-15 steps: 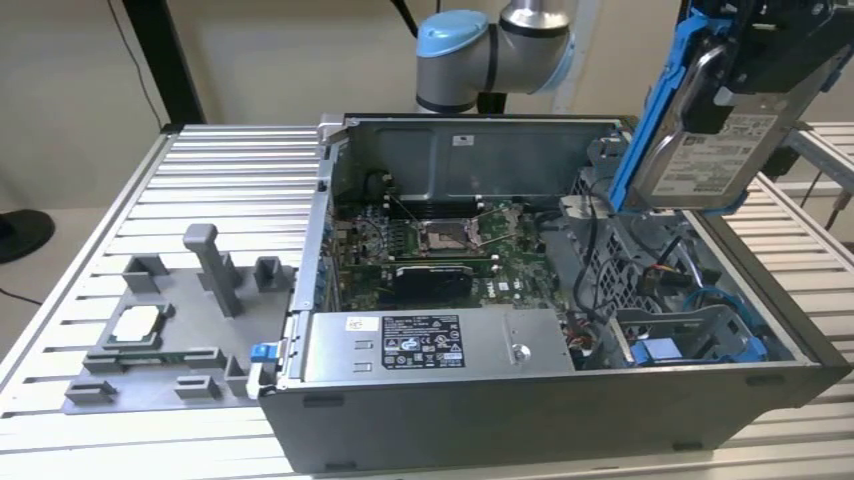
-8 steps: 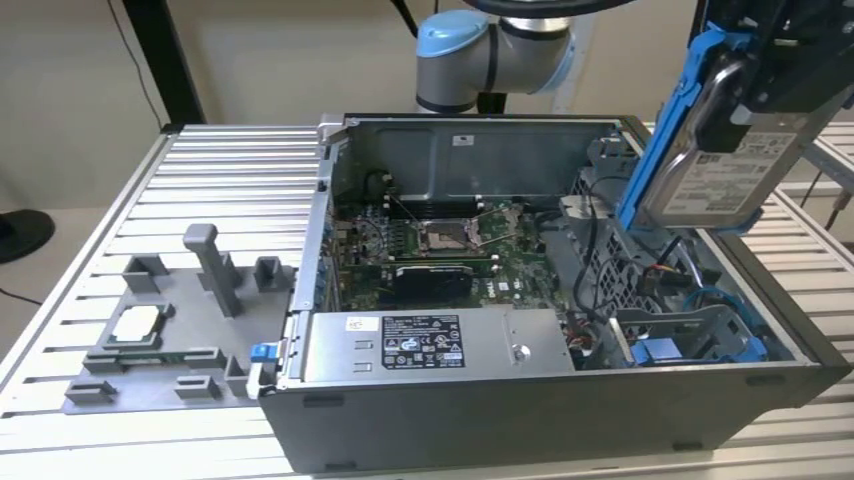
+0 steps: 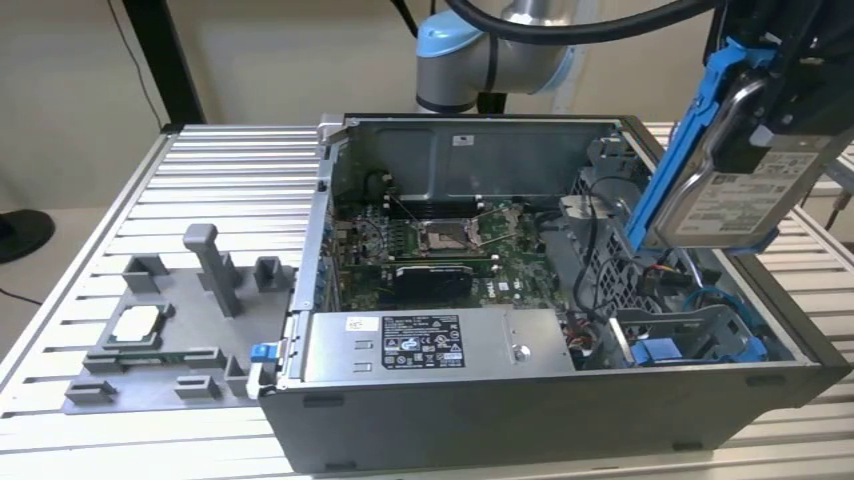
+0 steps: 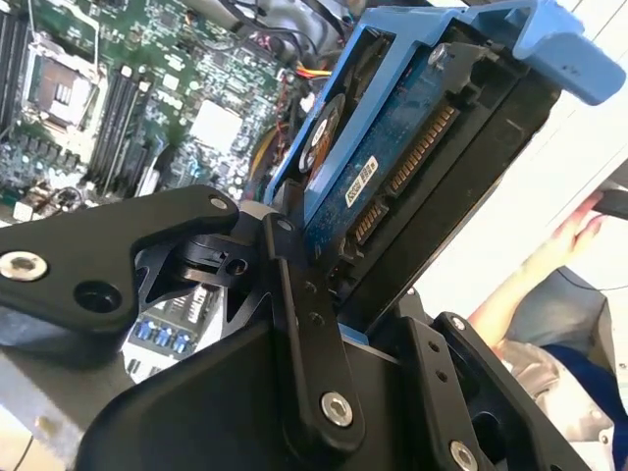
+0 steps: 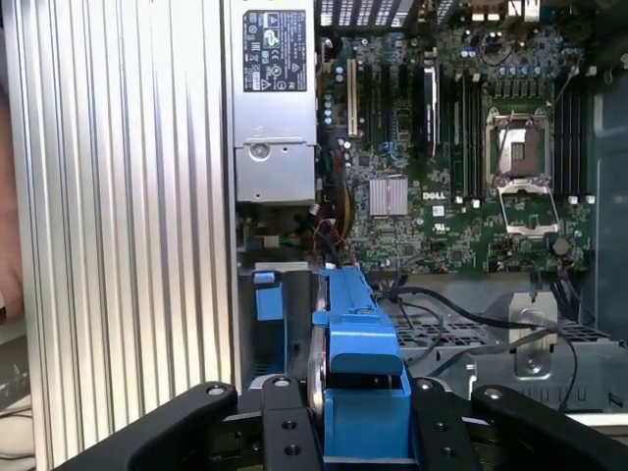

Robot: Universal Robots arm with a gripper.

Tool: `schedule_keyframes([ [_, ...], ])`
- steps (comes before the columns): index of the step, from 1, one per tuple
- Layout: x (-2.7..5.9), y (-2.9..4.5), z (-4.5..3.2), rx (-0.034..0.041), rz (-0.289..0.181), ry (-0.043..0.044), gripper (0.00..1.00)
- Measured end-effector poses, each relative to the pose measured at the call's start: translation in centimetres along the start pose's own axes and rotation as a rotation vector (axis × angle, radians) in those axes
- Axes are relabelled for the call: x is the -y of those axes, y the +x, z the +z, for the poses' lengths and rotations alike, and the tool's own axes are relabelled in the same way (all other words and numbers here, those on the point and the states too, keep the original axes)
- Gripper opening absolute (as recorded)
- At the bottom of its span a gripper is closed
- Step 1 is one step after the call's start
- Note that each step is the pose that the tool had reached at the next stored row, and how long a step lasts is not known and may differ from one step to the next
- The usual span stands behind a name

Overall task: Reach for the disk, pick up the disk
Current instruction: 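Pick up the disk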

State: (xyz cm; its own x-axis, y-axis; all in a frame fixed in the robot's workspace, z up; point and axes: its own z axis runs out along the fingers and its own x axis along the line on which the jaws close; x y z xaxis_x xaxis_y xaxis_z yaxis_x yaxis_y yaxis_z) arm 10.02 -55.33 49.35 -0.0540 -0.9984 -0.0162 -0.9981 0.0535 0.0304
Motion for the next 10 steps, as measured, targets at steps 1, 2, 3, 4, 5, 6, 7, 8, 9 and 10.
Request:
schedule_keyframes([
  [1,0.01,0.20,0.01,0.0000,0.000,0.0000,0.00],
  [2,0.02,0.38,0.03,0.0001,0.000,0.0000,0.00],
  [3,0.03,0.56,0.03,0.0000,0.000,0.0000,0.00],
  [4,0.04,0.75,0.04,0.0001,0.000,0.0000,0.00],
  [5,0.05,0.92,0.04,0.0000,0.000,0.0000,0.00],
  [6,0.07,1.08,0.05,0.0000,0.000,0.0000,0.00],
  [7,0.07,1.21,0.05,0.0000,0.000,0.0000,0.00],
  [8,0.07,1.27,0.05,0.0000,0.000,0.0000,0.00],
  [9,0.08,1.28,0.05,0.0000,0.000,0.0000,0.00],
  [10,0.08,1.28,0.05,0.0001,0.000,0.0000,0.00],
])
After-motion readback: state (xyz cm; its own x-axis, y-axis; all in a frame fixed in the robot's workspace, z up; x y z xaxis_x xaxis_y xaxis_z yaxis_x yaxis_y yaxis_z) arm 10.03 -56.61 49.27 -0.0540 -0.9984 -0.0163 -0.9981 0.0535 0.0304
